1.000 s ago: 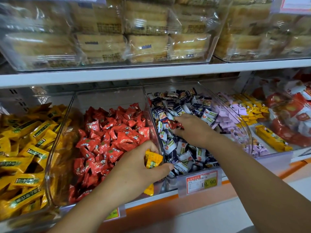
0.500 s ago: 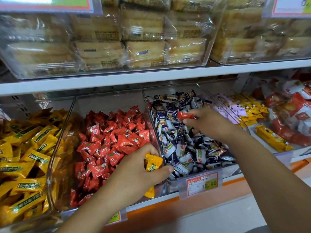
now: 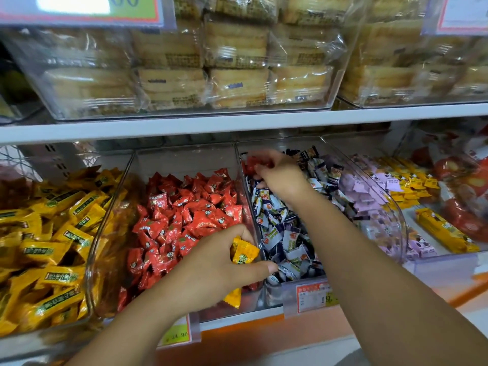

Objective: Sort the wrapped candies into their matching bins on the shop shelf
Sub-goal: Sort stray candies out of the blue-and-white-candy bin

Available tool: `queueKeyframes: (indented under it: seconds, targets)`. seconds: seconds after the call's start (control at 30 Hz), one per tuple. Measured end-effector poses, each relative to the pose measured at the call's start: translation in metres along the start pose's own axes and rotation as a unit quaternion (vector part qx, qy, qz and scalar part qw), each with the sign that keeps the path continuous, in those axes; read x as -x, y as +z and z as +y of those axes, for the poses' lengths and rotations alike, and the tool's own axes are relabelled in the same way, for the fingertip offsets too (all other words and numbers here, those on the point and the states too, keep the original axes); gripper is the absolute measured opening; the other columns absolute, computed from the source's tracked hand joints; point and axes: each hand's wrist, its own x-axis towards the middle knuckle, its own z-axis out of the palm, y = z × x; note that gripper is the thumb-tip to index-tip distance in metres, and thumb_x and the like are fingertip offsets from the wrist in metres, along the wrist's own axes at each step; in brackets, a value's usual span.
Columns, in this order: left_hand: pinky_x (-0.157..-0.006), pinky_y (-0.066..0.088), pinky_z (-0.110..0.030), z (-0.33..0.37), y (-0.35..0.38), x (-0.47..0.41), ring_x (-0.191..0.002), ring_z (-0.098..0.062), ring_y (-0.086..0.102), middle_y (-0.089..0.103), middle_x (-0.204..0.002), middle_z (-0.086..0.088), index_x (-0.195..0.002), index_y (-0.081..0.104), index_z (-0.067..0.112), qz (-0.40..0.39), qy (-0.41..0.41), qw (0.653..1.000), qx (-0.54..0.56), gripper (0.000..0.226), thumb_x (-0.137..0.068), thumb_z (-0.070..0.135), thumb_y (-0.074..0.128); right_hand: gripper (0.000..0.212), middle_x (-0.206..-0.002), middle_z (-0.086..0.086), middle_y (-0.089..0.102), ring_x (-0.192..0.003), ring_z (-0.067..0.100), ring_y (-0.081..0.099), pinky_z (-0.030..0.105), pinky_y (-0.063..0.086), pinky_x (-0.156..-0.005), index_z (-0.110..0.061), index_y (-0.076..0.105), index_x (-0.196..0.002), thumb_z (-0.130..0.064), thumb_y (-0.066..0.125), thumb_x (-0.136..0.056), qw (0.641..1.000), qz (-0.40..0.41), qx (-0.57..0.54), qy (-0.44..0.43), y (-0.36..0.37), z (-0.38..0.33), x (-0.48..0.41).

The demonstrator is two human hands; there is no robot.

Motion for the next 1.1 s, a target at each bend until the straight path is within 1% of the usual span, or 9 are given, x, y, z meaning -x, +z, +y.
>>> queueKeyframes:
  seconds: [0.1,0.2,0.3,0.4,0.53,0.63,0.8,1.0,1.1]
  targets:
    - [-0.045,0.028,-0.017,0.001,0.002,0.002,-0.045,-0.006,0.036,0.040,-0.050,0.011,-0.087,0.050,0.026,0.005,0.005,1.000,0.004,0.035,-0.076,0.051,0.073,0.060,-0.137,0.005,0.053,-0.068,0.010,0.054,0.020,0.047,-0.057,-0.032,0.035,-0.147,-0.003,0.049,-0.096,0.993,-0.064,0.096,0.003,0.016,-0.006,-0.009]
    - [-0.041,0.023,-0.016,0.001,0.004,0.005,-0.039,-0.004,0.028,0.034,-0.045,0.012,-0.088,0.049,0.029,0.009,-0.001,1.000,-0.001,0.033,-0.078,0.052,0.071,0.071,-0.153,0.002,0.036,-0.089,0.010,0.055,0.021,0.047,-0.076,-0.037,0.022,-0.152,-0.006,0.054,-0.096,0.983,-0.098,0.158,0.005,0.016,-0.008,-0.012]
    - [-0.042,0.024,-0.018,0.000,0.004,0.007,-0.041,-0.005,0.028,0.034,-0.046,0.012,-0.087,0.049,0.031,0.010,0.001,1.000,0.002,0.033,-0.077,0.054,0.071,0.063,-0.149,0.002,0.042,-0.105,0.014,0.058,0.029,0.048,-0.090,-0.035,0.033,-0.148,-0.016,0.061,-0.094,0.984,-0.112,0.135,-0.007,0.006,-0.003,-0.004]
    - [-0.040,0.023,-0.016,0.000,0.003,0.006,-0.039,-0.004,0.028,0.035,-0.044,0.013,-0.090,0.049,0.029,0.010,0.002,1.000,-0.001,0.033,-0.079,0.052,0.070,0.043,-0.115,0.002,0.064,-0.080,0.006,0.062,0.029,0.053,-0.073,-0.031,0.053,-0.133,-0.016,0.061,-0.094,0.992,-0.111,0.064,0.004,-0.003,0.003,0.004]
    - [-0.040,0.024,-0.013,0.002,0.003,0.007,-0.038,-0.003,0.030,0.039,-0.043,0.014,-0.095,0.051,0.021,0.013,0.013,1.000,0.002,0.036,-0.081,0.048,0.069,0.025,-0.073,-0.002,0.057,-0.060,0.006,0.050,0.018,0.042,-0.056,-0.014,0.061,-0.122,-0.013,0.054,-0.098,0.992,-0.116,-0.048,0.014,-0.022,0.005,0.023]
    - [-0.041,0.026,-0.014,0.001,0.004,0.007,-0.039,-0.003,0.031,0.040,-0.047,0.011,-0.092,0.050,0.020,0.018,0.020,1.000,0.007,0.037,-0.080,0.049,0.070,0.023,-0.073,0.001,0.055,-0.062,0.008,0.051,0.020,0.042,-0.055,-0.011,0.062,-0.118,-0.019,0.052,-0.099,0.988,-0.124,-0.088,0.035,-0.038,0.007,0.042]
    - [-0.045,0.030,-0.019,-0.001,0.005,0.006,-0.042,-0.005,0.035,0.043,-0.051,0.009,-0.088,0.049,0.023,0.018,0.037,0.999,-0.001,0.037,-0.079,0.053,0.069,0.025,-0.081,0.003,0.057,-0.069,0.012,0.053,0.024,0.043,-0.059,-0.024,0.058,-0.116,-0.039,0.046,-0.100,0.990,-0.126,-0.005,0.060,-0.050,0.002,0.065]
    - [-0.043,0.025,-0.020,-0.004,0.004,0.012,-0.040,-0.007,0.030,0.038,-0.051,0.007,-0.090,0.048,0.030,0.019,0.040,0.999,-0.028,0.033,-0.080,0.055,0.067,0.022,-0.070,0.005,0.052,-0.050,0.006,0.048,0.019,0.039,-0.048,-0.009,0.057,-0.109,-0.025,0.043,-0.103,0.986,-0.094,-0.123,0.058,-0.042,-0.011,0.066]
    - [-0.048,0.025,-0.027,-0.008,0.001,0.014,-0.045,-0.009,0.029,0.036,-0.057,0.003,-0.090,0.048,0.033,0.016,0.046,0.998,-0.043,0.033,-0.079,0.059,0.066,0.015,-0.078,0.005,0.051,-0.059,0.008,0.048,0.020,0.039,-0.053,-0.010,0.058,-0.106,-0.019,0.046,-0.102,0.982,-0.070,-0.174,0.036,-0.030,-0.023,0.060]
